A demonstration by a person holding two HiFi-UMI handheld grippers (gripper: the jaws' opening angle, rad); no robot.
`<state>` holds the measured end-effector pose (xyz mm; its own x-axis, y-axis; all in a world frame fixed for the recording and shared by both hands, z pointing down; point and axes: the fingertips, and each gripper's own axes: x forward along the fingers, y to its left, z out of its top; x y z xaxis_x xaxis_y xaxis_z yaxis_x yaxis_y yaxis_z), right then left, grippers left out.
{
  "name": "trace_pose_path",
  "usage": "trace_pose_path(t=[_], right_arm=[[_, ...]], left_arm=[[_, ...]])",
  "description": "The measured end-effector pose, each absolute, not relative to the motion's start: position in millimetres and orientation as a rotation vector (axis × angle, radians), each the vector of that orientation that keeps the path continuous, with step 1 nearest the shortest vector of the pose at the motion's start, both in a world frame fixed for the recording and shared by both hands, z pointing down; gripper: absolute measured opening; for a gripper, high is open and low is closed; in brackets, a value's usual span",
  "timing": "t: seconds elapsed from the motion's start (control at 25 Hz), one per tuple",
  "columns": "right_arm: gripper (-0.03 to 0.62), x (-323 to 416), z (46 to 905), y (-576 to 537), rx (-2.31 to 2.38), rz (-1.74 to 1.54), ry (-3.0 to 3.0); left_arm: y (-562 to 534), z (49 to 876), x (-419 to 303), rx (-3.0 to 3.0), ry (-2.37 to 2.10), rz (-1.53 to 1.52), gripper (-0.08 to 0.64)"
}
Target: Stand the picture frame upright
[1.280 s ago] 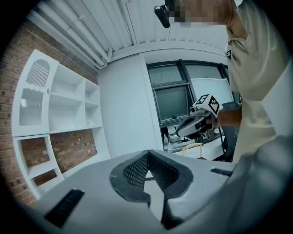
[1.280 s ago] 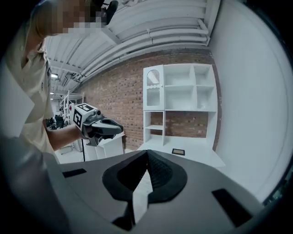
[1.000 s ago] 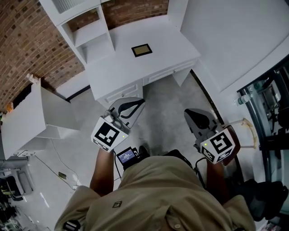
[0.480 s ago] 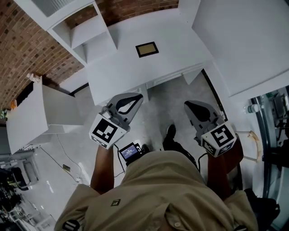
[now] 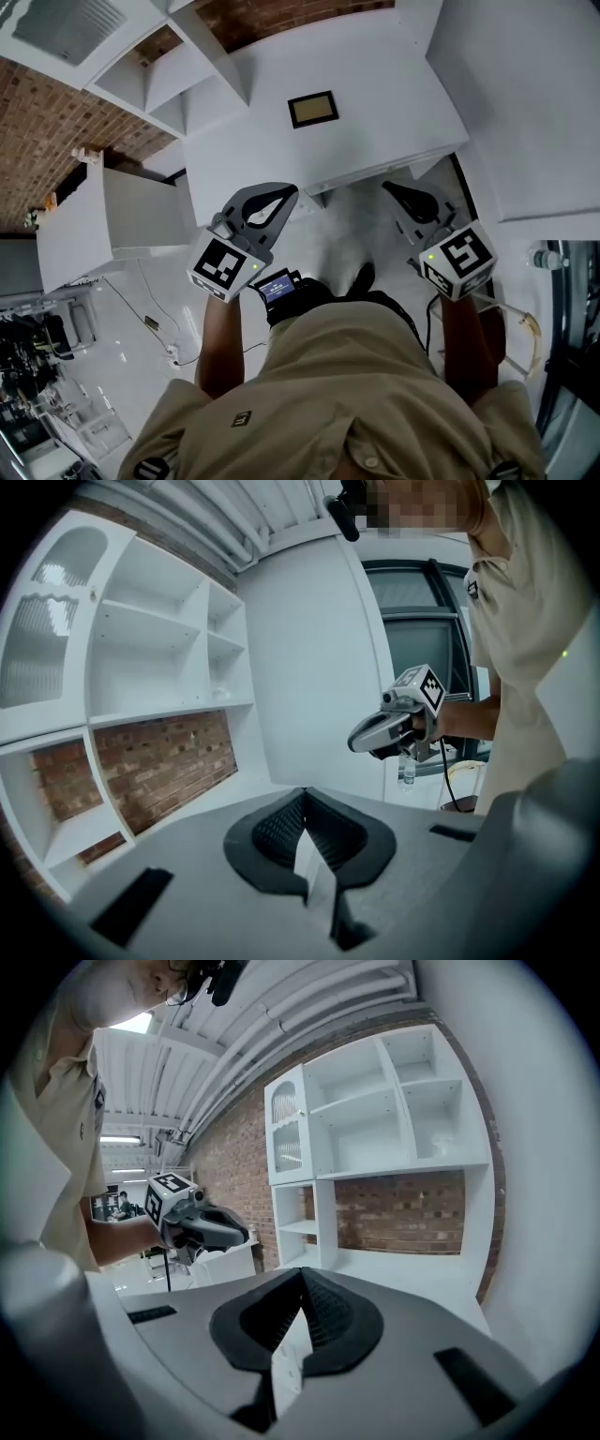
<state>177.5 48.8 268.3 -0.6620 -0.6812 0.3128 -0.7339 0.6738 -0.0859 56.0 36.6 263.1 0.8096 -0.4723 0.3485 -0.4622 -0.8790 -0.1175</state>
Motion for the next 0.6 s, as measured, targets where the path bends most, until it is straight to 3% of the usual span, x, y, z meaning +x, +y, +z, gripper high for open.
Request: trace_pose_path(t=[0.6], right_arm=[[0.003,147,269,-65,1.174,0.281,-2.52]], left_arm=[[-98,276,10,-2.995,0.814,-0.448,0.008]])
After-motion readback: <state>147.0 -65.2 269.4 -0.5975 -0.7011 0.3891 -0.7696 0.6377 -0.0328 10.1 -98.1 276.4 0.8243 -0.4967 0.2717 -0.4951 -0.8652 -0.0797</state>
